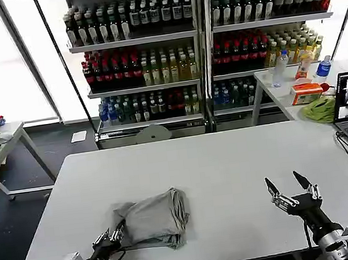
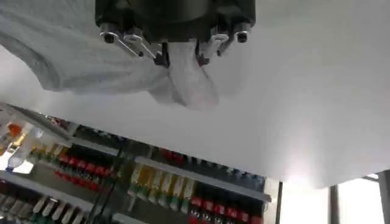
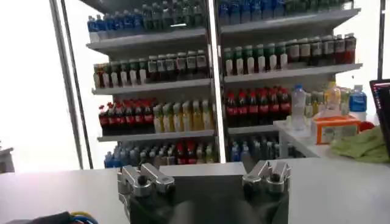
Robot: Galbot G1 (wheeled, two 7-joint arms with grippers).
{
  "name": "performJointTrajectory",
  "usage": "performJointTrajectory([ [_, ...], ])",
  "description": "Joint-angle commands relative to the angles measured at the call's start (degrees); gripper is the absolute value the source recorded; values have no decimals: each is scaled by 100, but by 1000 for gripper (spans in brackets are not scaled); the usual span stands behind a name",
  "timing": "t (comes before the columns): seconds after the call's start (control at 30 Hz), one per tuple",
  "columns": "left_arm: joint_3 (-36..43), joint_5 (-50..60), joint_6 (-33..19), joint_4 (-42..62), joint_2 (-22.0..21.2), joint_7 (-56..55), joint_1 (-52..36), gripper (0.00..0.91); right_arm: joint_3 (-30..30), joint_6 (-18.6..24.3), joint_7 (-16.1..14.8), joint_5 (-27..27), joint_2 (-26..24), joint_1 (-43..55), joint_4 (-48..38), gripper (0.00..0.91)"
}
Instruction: Fold and organize the clothes.
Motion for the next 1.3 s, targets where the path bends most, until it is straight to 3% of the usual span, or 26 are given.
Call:
performJointTrajectory([
  [0.03,-484,-749,49,-363,136,1,-50,0,39,2,2,8,4,-19,4,907],
  [0.23,-1635,-1688,274,-694,545,-2,-41,0,32,2,2,11,7,-15,-4,907],
  [0.57,-3605,-3051,989,-769,1656,-3,7,0,-41,1,9,47,-48,93,-58,907],
  [0.83,-3921,-3123,1001,-737,2634,-9,114,0,-67,62,-13,80,-66,95,-107,907],
  [1.07,-2754,-2567,994,-1003,2693,7,135,0,5,143,-31,139,-76,26,-138,907],
  [1.3,444,-846,989,-898,1904,-403,-444,0,150,149,-16,189,-76,-9,-81,907],
])
